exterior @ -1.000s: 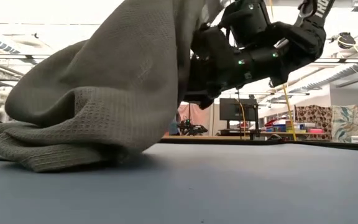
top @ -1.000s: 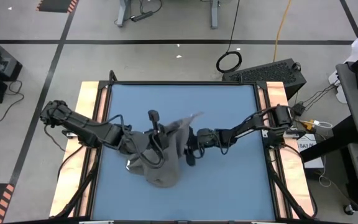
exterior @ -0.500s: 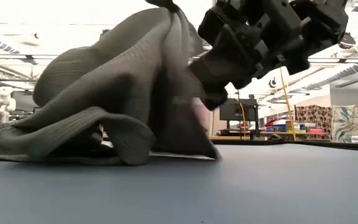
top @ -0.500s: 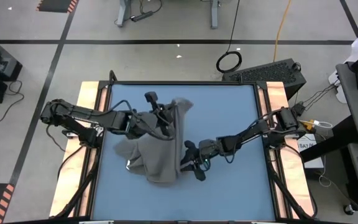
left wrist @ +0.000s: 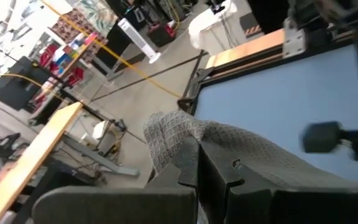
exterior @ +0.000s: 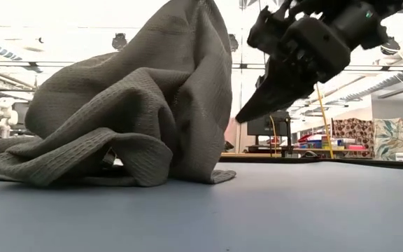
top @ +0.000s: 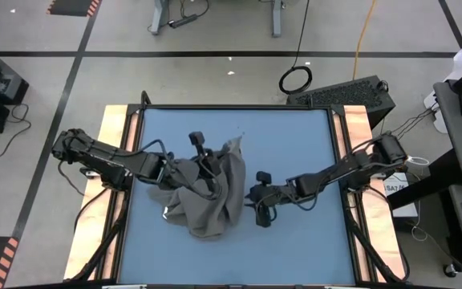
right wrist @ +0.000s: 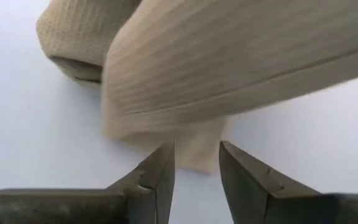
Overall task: Roll towel
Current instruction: Roll the gray towel
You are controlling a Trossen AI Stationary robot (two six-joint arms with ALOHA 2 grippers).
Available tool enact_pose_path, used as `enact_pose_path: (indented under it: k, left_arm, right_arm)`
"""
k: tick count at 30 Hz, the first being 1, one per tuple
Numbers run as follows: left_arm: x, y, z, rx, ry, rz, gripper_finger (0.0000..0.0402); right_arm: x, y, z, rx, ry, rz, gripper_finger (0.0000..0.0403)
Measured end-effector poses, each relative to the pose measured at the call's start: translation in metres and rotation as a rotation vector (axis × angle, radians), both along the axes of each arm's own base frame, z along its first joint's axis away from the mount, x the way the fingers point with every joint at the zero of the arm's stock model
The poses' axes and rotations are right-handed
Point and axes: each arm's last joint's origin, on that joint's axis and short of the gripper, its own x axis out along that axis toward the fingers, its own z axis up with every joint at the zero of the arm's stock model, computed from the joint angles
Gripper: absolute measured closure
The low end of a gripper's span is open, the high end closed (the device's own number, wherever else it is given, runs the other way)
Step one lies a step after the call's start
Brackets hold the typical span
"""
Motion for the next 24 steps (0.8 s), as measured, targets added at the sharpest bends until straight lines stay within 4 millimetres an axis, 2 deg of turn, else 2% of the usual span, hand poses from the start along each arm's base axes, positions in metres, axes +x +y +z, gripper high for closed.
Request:
enact_pose_path:
  k: [5,10,14,18,24]
  left_arm:
    - [-0.001,-0.010,0.000,-0.045,-0.006,-0.078,0.0396]
    - [-0.003,-0.017,-0.001,-0.050,-0.004,-0.114,0.0396]
    - [-0.004,-0.021,-0.003,-0.065,0.009,-0.127,0.0396]
    - [-0.007,-0.023,-0.008,-0.124,0.047,-0.149,0.0396]
    - [-0.004,-0.027,-0.013,-0.207,0.067,-0.240,0.0396]
  right_arm:
    - [-0.011,-0.002,0.015,-0.063,0.011,-0.041,0.0287]
    - [-0.017,-0.005,0.011,-0.111,0.070,-0.087,0.0287]
    - [-0.023,-0.009,0.010,-0.154,0.098,-0.191,0.0287]
    - [-0.030,-0.005,0.035,-0.137,-0.004,-0.202,0.0287]
    - [-0.048,-0.004,0.067,-0.306,-0.131,-0.292,0.0287]
